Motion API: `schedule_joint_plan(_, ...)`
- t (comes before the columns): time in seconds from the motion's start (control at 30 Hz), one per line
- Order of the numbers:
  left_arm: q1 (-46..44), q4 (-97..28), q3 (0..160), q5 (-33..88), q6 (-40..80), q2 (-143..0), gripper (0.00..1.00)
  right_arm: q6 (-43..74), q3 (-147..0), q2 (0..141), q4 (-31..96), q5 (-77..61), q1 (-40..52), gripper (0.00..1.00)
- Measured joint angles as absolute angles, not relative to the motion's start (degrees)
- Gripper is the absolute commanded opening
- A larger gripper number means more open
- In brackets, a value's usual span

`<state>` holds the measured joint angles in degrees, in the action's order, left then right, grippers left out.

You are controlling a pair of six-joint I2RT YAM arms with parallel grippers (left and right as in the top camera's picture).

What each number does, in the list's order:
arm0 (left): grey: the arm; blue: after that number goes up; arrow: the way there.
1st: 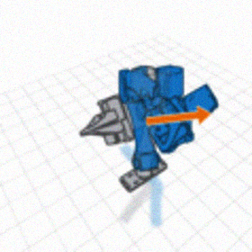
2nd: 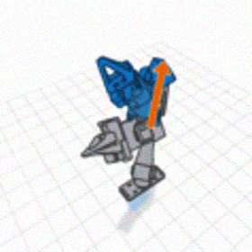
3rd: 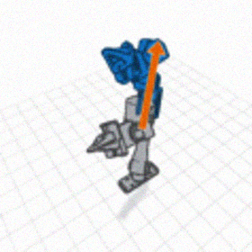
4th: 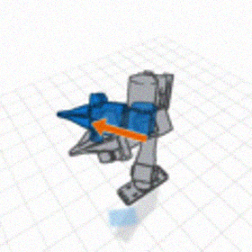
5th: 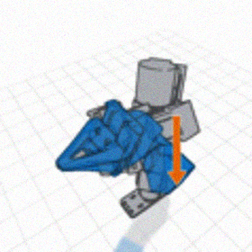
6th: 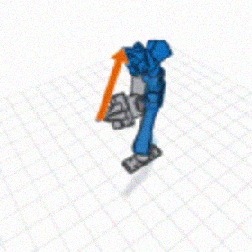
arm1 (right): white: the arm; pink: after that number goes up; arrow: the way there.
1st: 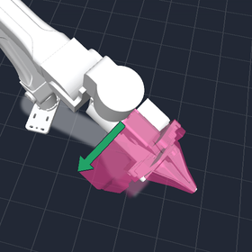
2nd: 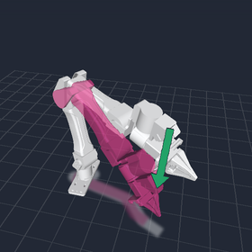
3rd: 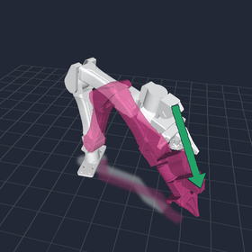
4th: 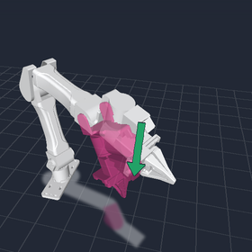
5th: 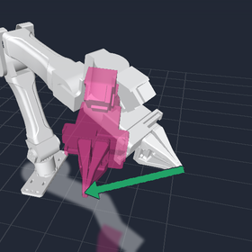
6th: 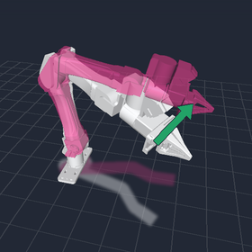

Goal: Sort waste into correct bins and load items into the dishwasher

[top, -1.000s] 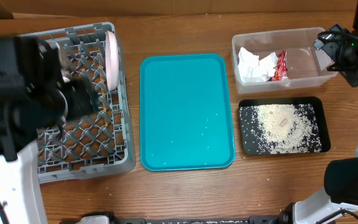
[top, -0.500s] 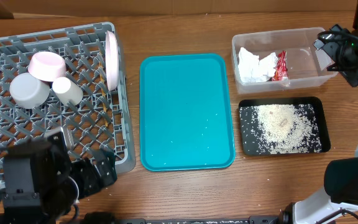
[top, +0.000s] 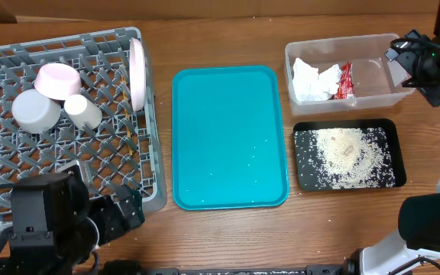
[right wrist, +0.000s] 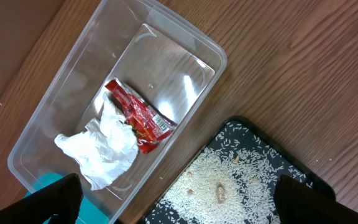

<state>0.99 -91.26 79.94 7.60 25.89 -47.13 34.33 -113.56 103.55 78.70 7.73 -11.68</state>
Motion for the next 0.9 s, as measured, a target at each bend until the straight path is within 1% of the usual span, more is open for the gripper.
schedule_joint_plan(0.17,0.7,-76.6,73.0,8.9,16.5,-45.3,1.00,34.3,-113.6,103.5,78.7,7.7,-11.7,1.00)
schedule_joint_plan(0.27,0.7,-66.4,64.8,11.7,8.4,-42.1,1.00,34.3,-113.6,103.5,78.7,7.7,-11.7,1.00)
schedule_joint_plan(0.4,0.7,-51.6,51.2,14.0,1.5,-35.5,1.00,34.3,-113.6,103.5,78.7,7.7,-11.7,1.00)
schedule_joint_plan(0.63,0.7,-25.8,27.8,15.0,-2.2,-23.9,1.00,34.3,-113.6,103.5,78.7,7.7,-11.7,1.00)
schedule_joint_plan(0.9,0.7,-7.2,10.6,14.8,-3.4,-13.8,1.00,34.3,-113.6,103.5,78.7,7.7,-11.7,1.00)
